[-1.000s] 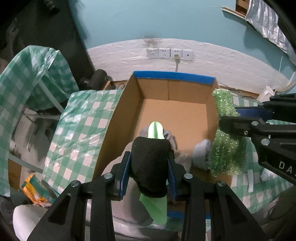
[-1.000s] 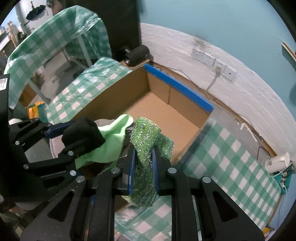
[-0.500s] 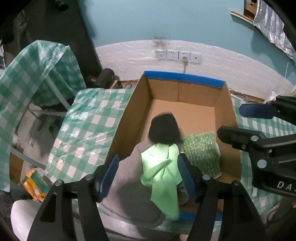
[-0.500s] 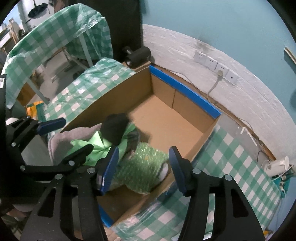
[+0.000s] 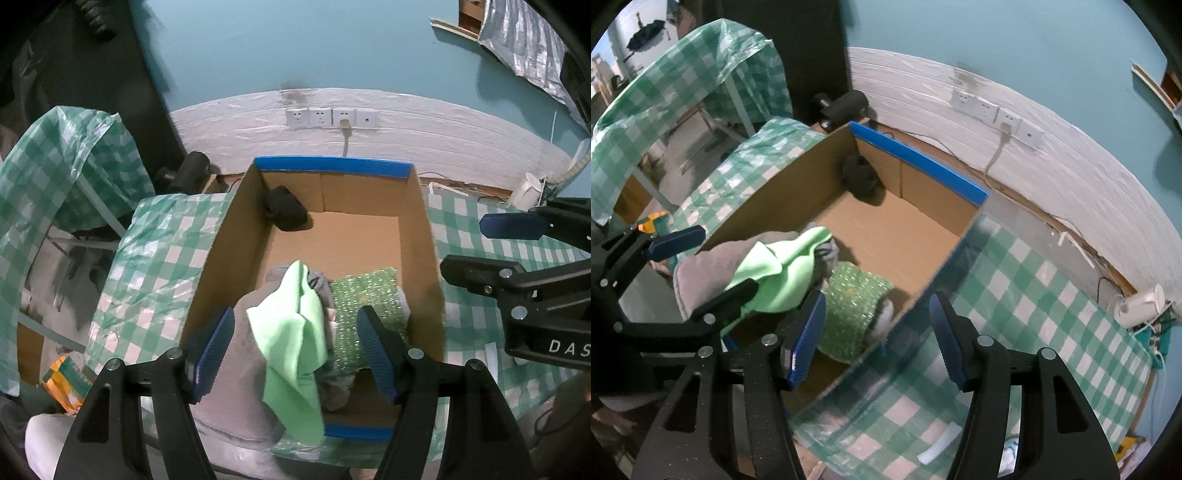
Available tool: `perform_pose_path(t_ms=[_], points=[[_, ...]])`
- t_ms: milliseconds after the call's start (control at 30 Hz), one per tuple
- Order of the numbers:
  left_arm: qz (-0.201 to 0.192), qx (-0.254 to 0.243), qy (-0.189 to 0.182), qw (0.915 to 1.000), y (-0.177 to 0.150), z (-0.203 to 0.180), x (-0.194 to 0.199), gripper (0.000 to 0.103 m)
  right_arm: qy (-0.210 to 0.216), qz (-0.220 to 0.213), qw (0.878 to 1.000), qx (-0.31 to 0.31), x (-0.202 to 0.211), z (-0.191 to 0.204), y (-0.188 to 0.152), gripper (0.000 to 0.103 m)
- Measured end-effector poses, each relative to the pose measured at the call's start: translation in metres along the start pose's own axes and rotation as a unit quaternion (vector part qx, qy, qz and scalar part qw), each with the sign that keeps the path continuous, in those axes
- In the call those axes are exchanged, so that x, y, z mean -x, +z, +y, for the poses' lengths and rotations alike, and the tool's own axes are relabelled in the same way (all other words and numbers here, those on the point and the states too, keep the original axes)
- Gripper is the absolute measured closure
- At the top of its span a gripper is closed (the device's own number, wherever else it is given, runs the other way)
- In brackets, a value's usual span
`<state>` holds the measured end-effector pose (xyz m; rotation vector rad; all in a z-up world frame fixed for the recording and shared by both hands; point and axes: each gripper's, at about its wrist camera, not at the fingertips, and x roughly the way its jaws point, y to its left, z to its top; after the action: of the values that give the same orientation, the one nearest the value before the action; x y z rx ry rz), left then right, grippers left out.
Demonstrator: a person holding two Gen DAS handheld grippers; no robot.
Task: Organize soft objects
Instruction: 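Open both grippers to drop the black sponge and green scrubber into the box, then move both grippers back over the table toward the white-blue cloth and white foam tube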
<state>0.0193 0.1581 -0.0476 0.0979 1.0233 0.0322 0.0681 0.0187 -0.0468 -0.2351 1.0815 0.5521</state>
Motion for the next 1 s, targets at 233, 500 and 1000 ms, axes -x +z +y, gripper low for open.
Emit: perform_pose_path(t_ms=[233,500,1000], points=[[-0.005,-0.023,-0.008,0.9997,0.003,-0.024,0.005,0.033,-0.01,0.002,1.0,-0.019,0.008,-0.021,-0.017,0.043],[-0.006,-0.055,-0.016,0.9984,0.006,-0.055,0.006,0.032,-0.024,0.0,0.999,-0.04,0.018,-0.045,-0.033,0.042],[0.003,-0.111,-0.032,0.9933,0.009,-0.116,0.006,0.032,-0.047,0.004,0.996,-0.08,0.034,-0.093,-0.072,0.038]])
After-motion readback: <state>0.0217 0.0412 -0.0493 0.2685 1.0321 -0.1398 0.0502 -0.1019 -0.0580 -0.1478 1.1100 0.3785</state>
